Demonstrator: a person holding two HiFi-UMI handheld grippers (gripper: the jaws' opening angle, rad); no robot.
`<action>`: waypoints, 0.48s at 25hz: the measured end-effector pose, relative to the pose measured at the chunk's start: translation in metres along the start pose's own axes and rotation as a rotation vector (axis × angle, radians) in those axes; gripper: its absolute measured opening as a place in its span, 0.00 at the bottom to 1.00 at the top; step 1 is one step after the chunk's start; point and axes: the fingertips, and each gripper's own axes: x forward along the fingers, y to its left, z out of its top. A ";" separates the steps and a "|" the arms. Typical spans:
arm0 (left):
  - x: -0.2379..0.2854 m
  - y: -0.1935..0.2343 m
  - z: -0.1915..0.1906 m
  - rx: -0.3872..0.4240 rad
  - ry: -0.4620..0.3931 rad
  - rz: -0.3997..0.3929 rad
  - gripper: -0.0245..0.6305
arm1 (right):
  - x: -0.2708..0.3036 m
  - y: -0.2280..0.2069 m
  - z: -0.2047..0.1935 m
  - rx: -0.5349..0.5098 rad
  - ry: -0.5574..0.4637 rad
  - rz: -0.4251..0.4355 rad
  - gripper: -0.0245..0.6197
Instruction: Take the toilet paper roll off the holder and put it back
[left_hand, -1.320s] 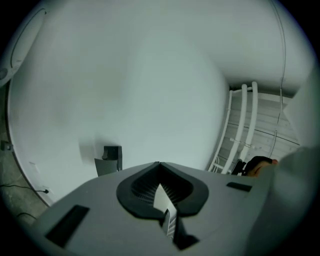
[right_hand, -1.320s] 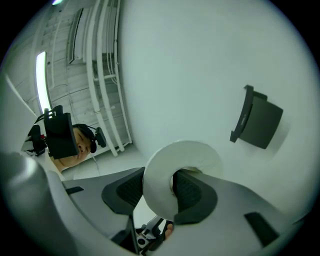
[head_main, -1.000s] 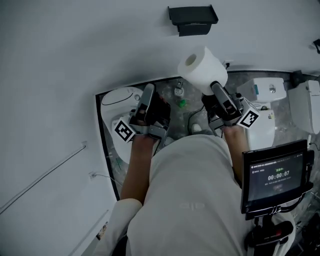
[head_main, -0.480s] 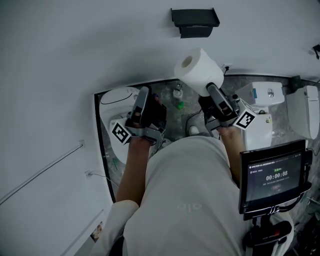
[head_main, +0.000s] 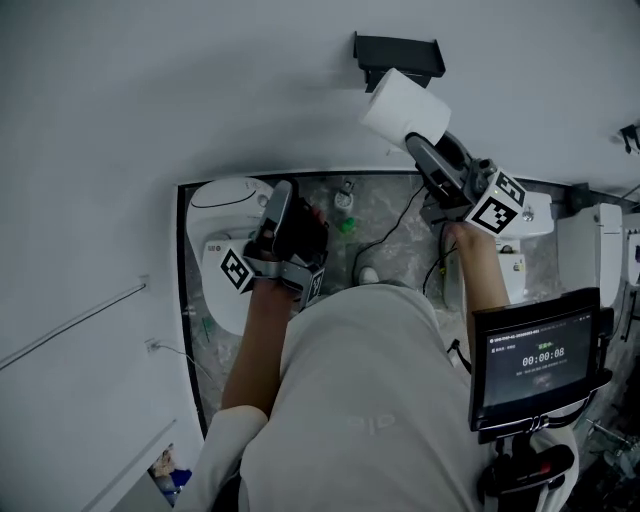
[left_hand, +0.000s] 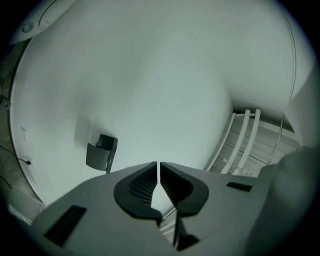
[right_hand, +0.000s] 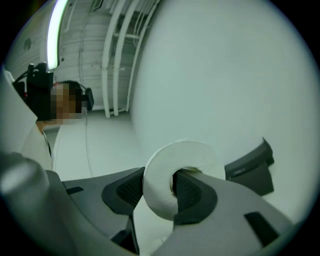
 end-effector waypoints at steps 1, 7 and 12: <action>-0.001 0.001 0.000 0.001 -0.004 -0.001 0.05 | 0.009 -0.006 0.009 -0.068 0.053 -0.011 0.30; -0.007 0.005 0.002 -0.005 -0.024 -0.027 0.05 | 0.057 -0.065 0.036 -0.487 0.467 -0.123 0.30; -0.012 0.006 -0.001 -0.017 -0.036 -0.017 0.05 | 0.075 -0.109 0.035 -0.679 0.824 -0.178 0.30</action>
